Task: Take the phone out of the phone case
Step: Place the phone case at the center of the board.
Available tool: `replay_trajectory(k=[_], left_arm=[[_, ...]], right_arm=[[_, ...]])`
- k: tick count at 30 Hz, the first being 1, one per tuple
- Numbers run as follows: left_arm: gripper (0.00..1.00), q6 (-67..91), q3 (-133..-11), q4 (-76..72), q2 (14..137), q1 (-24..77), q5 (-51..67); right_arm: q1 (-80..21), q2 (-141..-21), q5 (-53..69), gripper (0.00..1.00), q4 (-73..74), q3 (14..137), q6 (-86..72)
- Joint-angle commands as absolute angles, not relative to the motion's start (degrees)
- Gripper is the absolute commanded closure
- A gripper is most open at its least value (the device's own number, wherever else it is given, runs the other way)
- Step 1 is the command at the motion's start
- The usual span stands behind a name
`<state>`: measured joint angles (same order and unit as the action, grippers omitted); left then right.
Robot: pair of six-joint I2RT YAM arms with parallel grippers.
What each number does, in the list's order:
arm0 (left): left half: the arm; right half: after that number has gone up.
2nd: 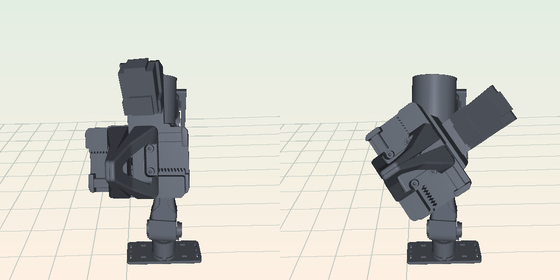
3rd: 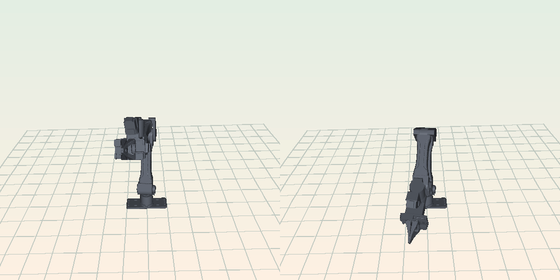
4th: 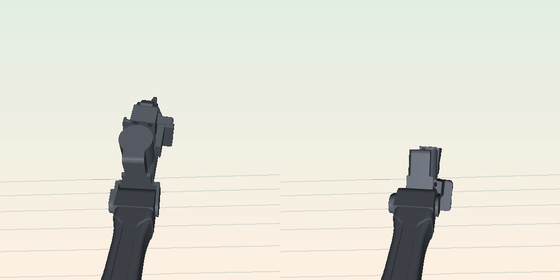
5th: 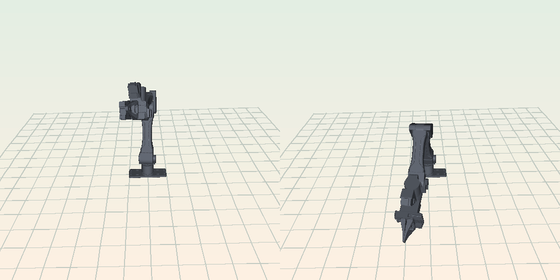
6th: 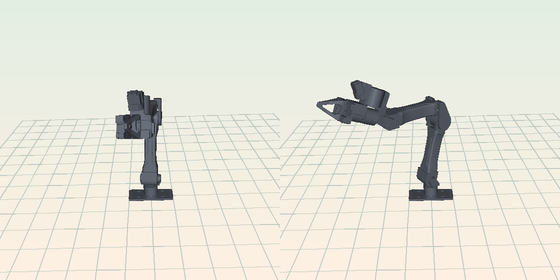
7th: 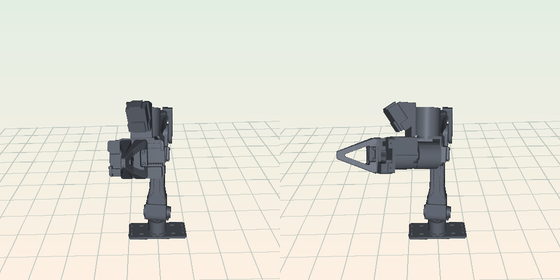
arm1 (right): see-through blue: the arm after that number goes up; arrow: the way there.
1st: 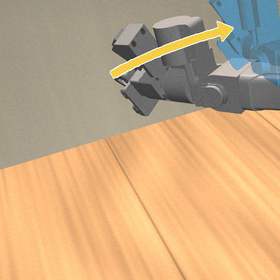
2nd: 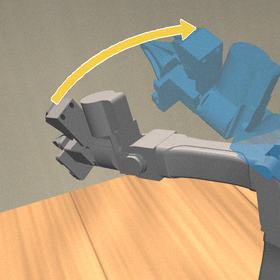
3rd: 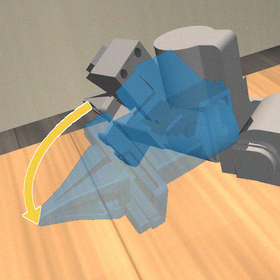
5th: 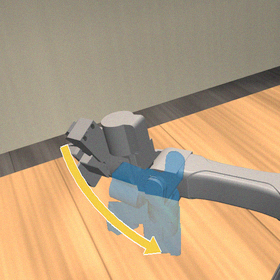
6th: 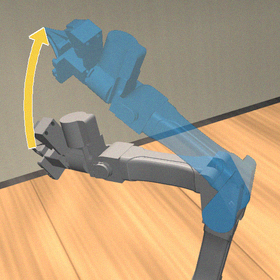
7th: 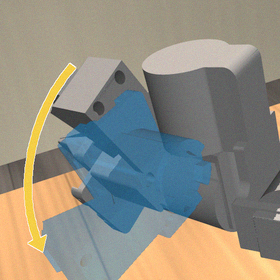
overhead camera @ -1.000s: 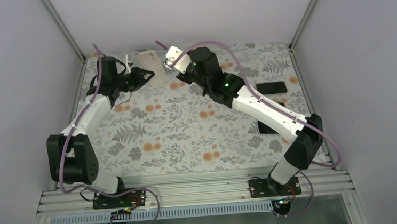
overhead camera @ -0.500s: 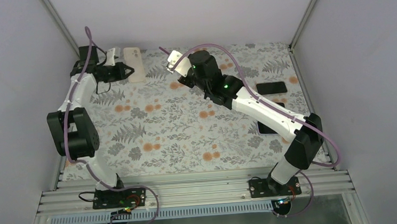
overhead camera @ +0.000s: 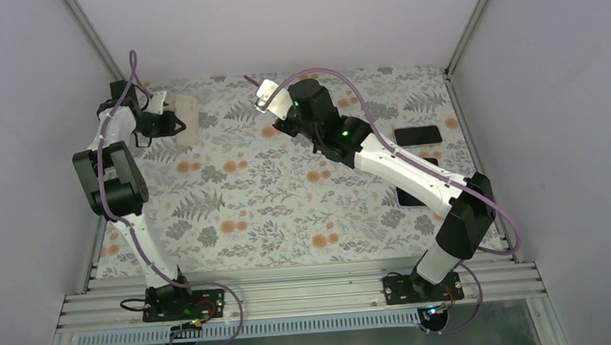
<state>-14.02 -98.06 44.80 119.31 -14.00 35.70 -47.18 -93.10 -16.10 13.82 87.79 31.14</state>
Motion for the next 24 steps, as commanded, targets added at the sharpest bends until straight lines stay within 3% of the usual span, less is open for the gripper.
replay_trajectory(k=[1, 16, 24], left_arm=[[0.98, -19.3, -102.3, 48.0, 123.7, -14.7, 35.2], [0.97, -18.1, -114.9, 45.6, 137.9, -14.9, 29.3], [0.73, -17.2, -117.3, 44.2, 140.6, -14.2, 20.8]], right_arm=[[-47.2, -93.4, -16.0, 0.96, 10.1, 87.9, 29.6], [-47.2, -94.8, -16.0, 0.96, 10.6, 88.9, 29.5], [-47.3, -97.7, -15.6, 0.96, 11.6, 91.0, 28.9]])
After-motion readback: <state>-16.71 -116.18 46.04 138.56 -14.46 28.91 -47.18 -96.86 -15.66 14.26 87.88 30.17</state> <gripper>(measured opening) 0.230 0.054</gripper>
